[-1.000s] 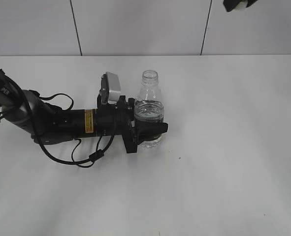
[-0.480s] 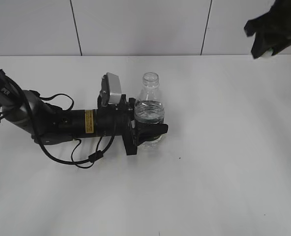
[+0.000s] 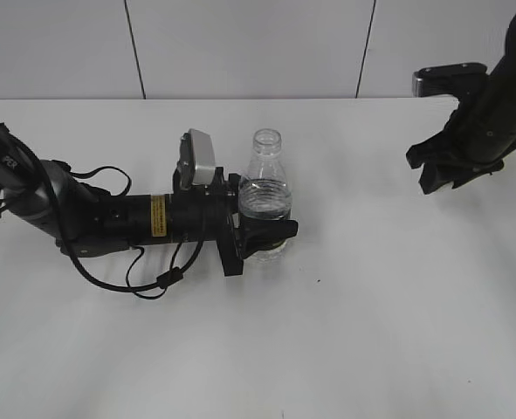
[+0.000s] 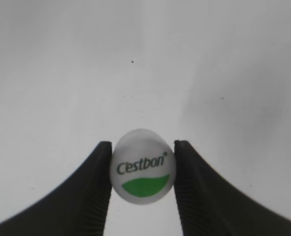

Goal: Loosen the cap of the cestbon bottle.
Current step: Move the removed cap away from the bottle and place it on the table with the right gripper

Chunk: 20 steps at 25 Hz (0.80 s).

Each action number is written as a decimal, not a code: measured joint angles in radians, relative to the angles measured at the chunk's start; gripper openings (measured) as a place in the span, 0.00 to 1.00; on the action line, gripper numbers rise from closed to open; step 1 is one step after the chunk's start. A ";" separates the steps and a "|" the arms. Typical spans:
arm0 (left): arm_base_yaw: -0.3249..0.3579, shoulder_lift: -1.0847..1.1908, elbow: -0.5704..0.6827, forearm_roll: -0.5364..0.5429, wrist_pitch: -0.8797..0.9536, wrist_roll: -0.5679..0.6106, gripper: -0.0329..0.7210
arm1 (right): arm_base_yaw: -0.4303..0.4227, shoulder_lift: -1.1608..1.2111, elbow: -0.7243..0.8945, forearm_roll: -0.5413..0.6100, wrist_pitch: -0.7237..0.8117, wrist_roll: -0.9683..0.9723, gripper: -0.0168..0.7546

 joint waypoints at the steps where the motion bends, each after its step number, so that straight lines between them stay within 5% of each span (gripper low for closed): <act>1: 0.000 0.000 0.000 0.000 0.000 0.000 0.57 | 0.000 0.013 0.001 0.001 -0.006 -0.002 0.40; 20: 0.000 0.000 0.000 -0.001 0.000 0.000 0.57 | 0.000 0.109 0.003 0.019 -0.010 -0.006 0.40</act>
